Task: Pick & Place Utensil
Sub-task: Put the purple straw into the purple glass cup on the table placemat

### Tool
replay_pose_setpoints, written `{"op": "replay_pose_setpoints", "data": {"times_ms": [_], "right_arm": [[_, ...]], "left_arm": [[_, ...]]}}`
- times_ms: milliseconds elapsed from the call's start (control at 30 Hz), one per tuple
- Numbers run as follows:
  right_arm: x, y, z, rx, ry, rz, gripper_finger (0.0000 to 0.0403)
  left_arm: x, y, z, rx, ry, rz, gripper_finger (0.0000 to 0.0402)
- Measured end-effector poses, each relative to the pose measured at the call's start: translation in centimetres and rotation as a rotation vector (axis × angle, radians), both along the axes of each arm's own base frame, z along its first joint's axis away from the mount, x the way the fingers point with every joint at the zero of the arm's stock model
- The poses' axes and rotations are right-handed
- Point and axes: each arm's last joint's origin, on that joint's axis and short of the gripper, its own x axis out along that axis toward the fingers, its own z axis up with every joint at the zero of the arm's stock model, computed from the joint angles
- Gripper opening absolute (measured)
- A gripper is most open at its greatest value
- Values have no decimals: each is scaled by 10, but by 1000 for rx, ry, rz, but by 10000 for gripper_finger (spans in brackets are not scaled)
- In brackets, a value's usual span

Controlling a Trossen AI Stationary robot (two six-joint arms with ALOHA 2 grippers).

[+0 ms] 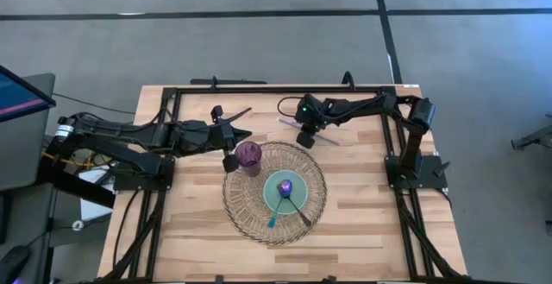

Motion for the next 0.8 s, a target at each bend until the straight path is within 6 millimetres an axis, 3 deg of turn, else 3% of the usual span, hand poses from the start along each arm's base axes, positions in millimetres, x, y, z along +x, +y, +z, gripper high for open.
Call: {"op": "replay_pose_setpoints", "data": {"times_ms": [200,400,633,800], "right_arm": [[11,1,17,-22,-45,9,3],[18,17,69,-86,-207,39,1],[5,57,145,-236,-487,147,1],[-8,80,173,-354,-744,227,1]], "left_arm": [[0,0,0,-5,-1,1,6],[0,0,0,-6,-1,1,6],[0,-1,0,-5,-5,-3,6],[-8,0,8,40,-39,1,6]]}}
